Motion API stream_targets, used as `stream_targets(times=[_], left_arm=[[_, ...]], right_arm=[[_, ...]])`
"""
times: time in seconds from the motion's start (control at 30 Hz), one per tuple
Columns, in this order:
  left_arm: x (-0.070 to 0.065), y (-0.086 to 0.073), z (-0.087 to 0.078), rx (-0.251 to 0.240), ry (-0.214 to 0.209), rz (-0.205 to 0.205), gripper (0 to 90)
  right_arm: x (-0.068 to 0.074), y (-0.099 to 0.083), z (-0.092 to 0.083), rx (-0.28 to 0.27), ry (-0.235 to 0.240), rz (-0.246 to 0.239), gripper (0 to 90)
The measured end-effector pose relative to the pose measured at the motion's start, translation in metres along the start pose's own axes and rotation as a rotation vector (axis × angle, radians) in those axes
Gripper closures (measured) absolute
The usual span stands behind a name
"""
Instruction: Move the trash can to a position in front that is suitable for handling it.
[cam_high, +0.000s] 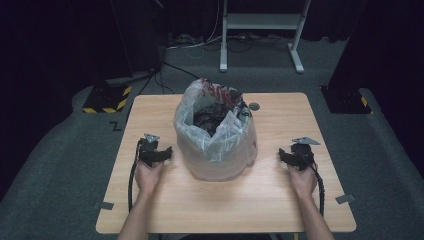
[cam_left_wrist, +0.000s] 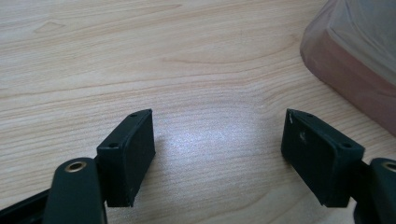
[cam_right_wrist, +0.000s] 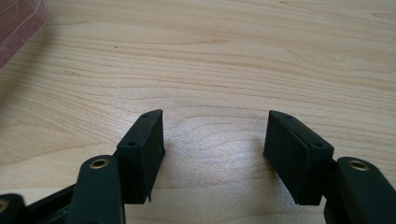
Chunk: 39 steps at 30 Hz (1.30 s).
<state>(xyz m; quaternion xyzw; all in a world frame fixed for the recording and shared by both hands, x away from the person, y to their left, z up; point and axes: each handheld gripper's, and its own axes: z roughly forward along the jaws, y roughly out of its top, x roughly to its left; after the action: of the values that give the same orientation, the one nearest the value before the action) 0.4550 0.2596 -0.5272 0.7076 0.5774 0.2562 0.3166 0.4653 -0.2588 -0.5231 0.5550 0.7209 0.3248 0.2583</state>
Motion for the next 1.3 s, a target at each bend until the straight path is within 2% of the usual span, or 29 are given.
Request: stream_targets(times=[0.3,0.57,0.63,0.73,0.83,0.87,0.9,0.93,0.97,1.03,1.1,1.13,1.2,1.3], left_arm=[[0.001,0.0,0.0,-0.001,-0.003,-0.007,25.5],[-0.003,0.002,0.001,0.004,0.02,-0.025,24.3],[-0.005,0.002,0.002,0.002,0.008,-0.037,23.7],[-0.008,0.003,0.002,-0.002,0.008,-0.032,23.7],[-0.01,0.004,0.002,-0.01,-0.002,-0.039,23.7],[-0.011,0.005,0.002,-0.015,-0.008,-0.042,23.7],[-0.012,0.005,0.002,-0.018,-0.012,-0.041,23.7],[-0.014,0.006,0.003,-0.009,-0.02,-0.044,22.3],[-0.018,0.011,0.006,0.021,-0.018,-0.03,20.8],[-0.024,0.015,0.008,0.032,-0.01,-0.007,20.6],[-0.027,0.016,0.009,0.014,-0.012,-0.009,22.5],[-0.03,0.019,0.011,0.017,-0.036,-0.02,22.2],[-0.035,0.021,0.014,0.036,-0.043,-0.03,20.5],[-0.043,0.025,0.018,0.036,-0.061,-0.022,20.5]], right_arm=[[0.0,0.0,0.0,0.001,-0.012,0.005,35.8],[0.003,0.001,0.001,0.003,-0.025,0.025,33.6],[0.005,0.001,0.001,-0.009,-0.021,0.039,33.4],[0.009,0.002,0.001,-0.037,0.009,0.063,33.9],[0.014,0.004,0.003,-0.032,0.023,0.052,33.1],[0.022,0.008,0.007,-0.008,0.038,0.038,32.9],[0.022,0.008,0.007,-0.008,0.038,0.038,32.9],[0.031,0.013,0.01,-0.006,0.055,0.022,33.6],[0.035,0.015,0.012,-0.011,0.061,0.011,33.5],[0.044,0.02,0.016,-0.001,0.083,-0.001,33.4],[0.053,0.023,0.02,0.002,0.1,-0.006,33.7],[0.057,0.024,0.022,-0.005,0.108,-0.007,34.2],[0.064,0.025,0.026,-0.007,0.124,-0.006,34.4],[0.075,0.027,0.03,-0.007,0.148,-0.007,34.1]])
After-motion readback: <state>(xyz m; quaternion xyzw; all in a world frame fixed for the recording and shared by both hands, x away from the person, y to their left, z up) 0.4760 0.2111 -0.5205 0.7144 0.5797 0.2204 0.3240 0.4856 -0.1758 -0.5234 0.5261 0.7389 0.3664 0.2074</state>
